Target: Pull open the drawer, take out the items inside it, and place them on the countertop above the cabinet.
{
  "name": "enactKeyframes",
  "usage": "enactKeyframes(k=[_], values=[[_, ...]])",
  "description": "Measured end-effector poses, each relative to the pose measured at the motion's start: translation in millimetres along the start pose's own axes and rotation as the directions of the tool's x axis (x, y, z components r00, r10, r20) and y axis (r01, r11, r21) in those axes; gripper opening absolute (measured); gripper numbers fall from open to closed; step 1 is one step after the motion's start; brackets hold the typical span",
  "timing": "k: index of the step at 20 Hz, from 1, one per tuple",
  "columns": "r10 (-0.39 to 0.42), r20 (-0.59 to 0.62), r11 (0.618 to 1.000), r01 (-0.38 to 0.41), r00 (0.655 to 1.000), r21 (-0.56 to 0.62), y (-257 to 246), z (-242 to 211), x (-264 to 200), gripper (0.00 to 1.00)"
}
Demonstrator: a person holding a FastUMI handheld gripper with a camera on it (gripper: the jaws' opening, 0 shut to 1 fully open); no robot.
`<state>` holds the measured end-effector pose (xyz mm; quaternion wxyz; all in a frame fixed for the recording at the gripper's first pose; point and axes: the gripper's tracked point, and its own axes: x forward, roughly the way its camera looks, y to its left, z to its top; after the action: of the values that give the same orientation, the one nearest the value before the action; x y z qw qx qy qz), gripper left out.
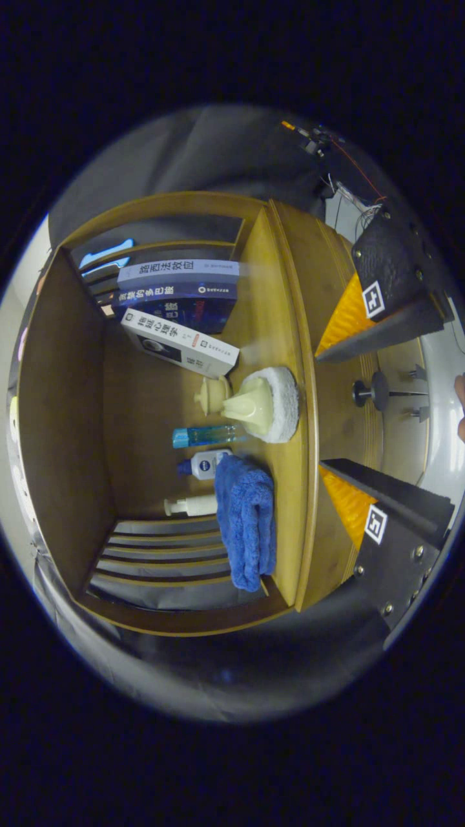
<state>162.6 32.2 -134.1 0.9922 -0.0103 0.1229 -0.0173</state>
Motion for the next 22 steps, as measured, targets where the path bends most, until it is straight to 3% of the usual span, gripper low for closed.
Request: enactKeyframes(k=[12,22], values=[[0.026,0.216,0.998,-0.011,0.976,-0.07,8,141,-118,0.95],[-0.02,0.267,0.999,0.028,0.964,-0.027,-17,164,-173,0.96]])
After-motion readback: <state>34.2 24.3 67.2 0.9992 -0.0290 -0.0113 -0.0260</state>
